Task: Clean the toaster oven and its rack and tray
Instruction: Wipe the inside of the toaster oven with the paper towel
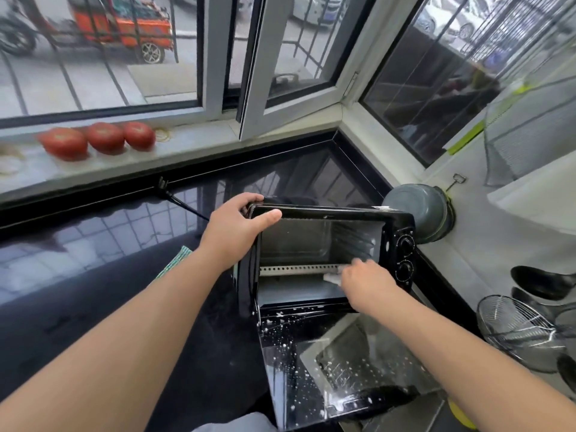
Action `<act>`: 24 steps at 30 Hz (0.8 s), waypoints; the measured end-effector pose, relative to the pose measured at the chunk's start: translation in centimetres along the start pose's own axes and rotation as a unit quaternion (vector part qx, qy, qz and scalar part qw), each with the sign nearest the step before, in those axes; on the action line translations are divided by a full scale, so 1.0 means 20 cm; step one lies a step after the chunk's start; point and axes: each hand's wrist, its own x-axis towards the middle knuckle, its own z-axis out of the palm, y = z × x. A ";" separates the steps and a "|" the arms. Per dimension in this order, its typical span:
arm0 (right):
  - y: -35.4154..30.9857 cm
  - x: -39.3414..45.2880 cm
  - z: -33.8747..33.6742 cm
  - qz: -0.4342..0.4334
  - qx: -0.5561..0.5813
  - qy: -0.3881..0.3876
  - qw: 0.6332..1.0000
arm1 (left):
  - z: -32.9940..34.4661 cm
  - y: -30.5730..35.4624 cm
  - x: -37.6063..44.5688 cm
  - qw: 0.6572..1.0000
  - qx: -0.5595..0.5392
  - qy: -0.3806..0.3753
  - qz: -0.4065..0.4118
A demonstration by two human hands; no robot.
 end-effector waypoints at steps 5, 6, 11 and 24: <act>0.00 0.09 -0.15 -0.015 -0.039 -0.182 0.982 | 0.00 -0.01 -0.01 1.000 0.003 -0.006 0.009; 0.00 0.10 -0.19 -0.021 -0.040 -0.208 0.977 | 0.00 -0.01 -0.01 1.000 0.003 -0.006 0.006; -0.04 0.16 -0.19 -0.028 -0.077 -0.235 0.969 | 0.00 0.00 -0.01 1.000 0.004 -0.001 0.008; -0.05 0.18 -0.15 -0.004 -0.062 -0.221 0.973 | 0.00 0.02 -0.03 1.000 0.006 0.003 0.005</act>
